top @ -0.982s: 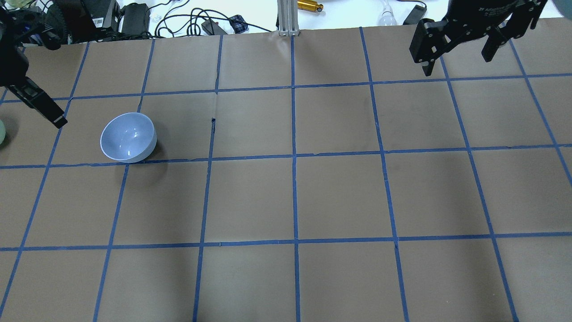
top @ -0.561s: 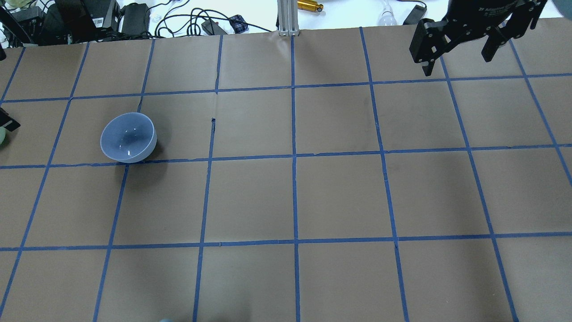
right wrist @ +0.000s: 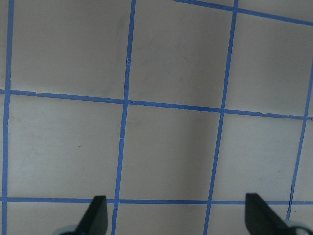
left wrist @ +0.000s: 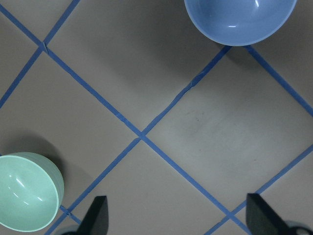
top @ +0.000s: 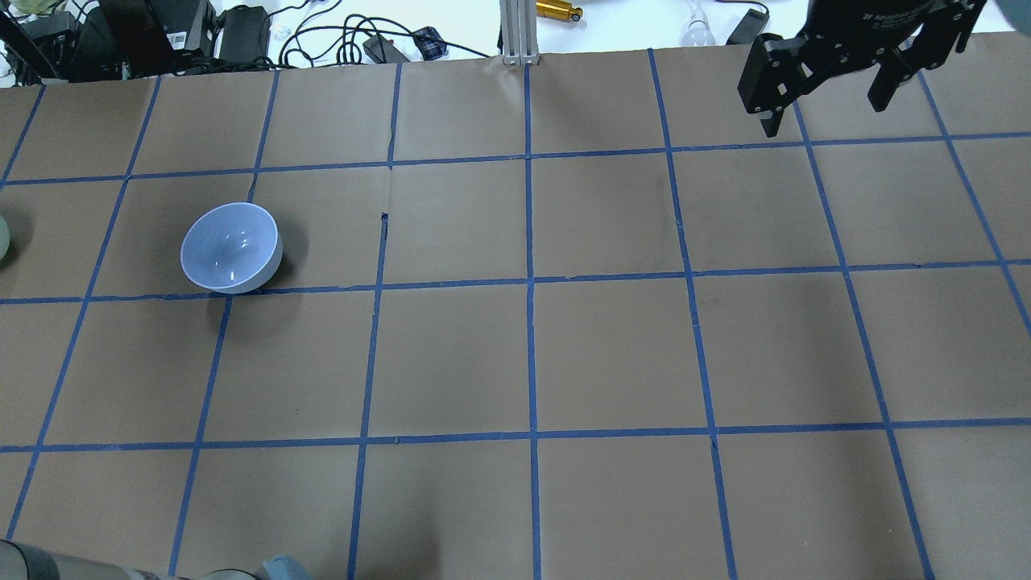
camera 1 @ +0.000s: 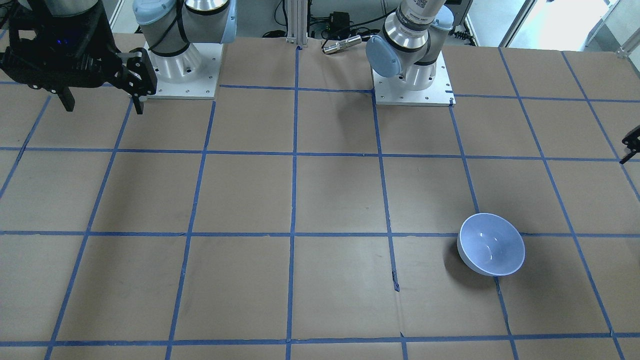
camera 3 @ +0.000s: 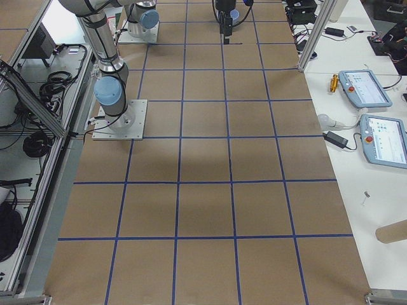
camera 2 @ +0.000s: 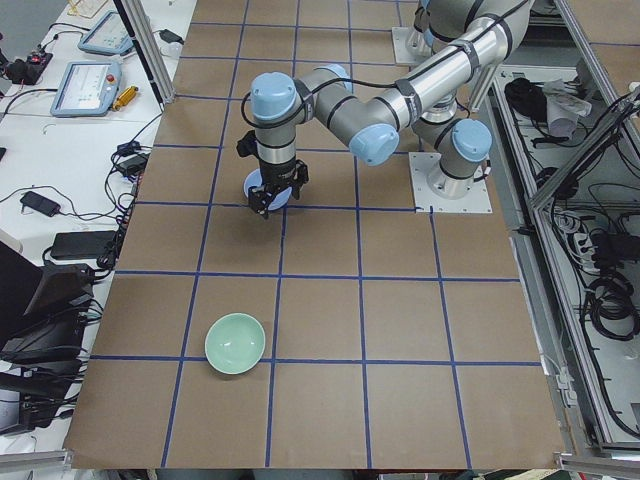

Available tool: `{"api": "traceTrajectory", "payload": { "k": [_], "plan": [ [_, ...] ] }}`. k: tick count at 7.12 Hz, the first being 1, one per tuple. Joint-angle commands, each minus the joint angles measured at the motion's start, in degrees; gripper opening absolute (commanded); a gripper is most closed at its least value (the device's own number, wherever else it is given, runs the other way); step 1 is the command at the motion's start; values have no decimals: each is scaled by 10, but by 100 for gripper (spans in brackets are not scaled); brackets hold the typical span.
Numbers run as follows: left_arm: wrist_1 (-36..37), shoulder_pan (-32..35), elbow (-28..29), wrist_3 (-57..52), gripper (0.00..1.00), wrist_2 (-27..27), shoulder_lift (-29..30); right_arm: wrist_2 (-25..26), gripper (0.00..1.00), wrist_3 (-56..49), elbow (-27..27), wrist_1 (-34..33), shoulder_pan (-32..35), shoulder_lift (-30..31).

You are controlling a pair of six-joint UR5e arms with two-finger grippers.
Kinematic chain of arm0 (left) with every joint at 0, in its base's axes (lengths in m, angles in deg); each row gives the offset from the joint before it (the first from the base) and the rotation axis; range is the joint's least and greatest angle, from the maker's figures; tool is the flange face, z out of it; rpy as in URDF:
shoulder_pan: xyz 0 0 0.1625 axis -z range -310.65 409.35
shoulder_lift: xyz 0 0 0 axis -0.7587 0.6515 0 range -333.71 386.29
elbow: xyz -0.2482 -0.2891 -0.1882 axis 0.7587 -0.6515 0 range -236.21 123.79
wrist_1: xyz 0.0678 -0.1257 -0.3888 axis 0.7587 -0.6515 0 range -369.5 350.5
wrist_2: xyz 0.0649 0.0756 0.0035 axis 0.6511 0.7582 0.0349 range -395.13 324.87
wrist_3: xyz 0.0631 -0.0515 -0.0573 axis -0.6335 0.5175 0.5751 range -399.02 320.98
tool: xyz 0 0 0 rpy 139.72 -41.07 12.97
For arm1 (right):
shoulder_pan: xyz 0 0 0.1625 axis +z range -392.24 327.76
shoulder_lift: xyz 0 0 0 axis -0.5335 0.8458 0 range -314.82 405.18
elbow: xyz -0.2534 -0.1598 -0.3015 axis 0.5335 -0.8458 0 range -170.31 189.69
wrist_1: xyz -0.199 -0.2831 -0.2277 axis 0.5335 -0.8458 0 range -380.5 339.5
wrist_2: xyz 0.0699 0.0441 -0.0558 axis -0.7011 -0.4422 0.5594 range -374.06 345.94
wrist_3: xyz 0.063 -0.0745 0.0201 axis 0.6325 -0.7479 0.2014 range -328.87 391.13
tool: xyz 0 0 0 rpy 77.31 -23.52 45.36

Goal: Stack green bowl on blue bowl
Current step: 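Lower the left gripper over the rim of the mint green bowl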

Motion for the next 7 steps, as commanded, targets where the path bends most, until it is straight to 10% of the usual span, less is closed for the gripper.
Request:
{"api": "traceTrajectory", "payload": {
  "k": [1,7],
  "plan": [
    [1,-49,24,-51,98,-12,46,0,100,0,0,0,0,0],
    [55,-99,109,-215,98,-32,191,0,100,0,0,0,-1,0]
  ]
}}
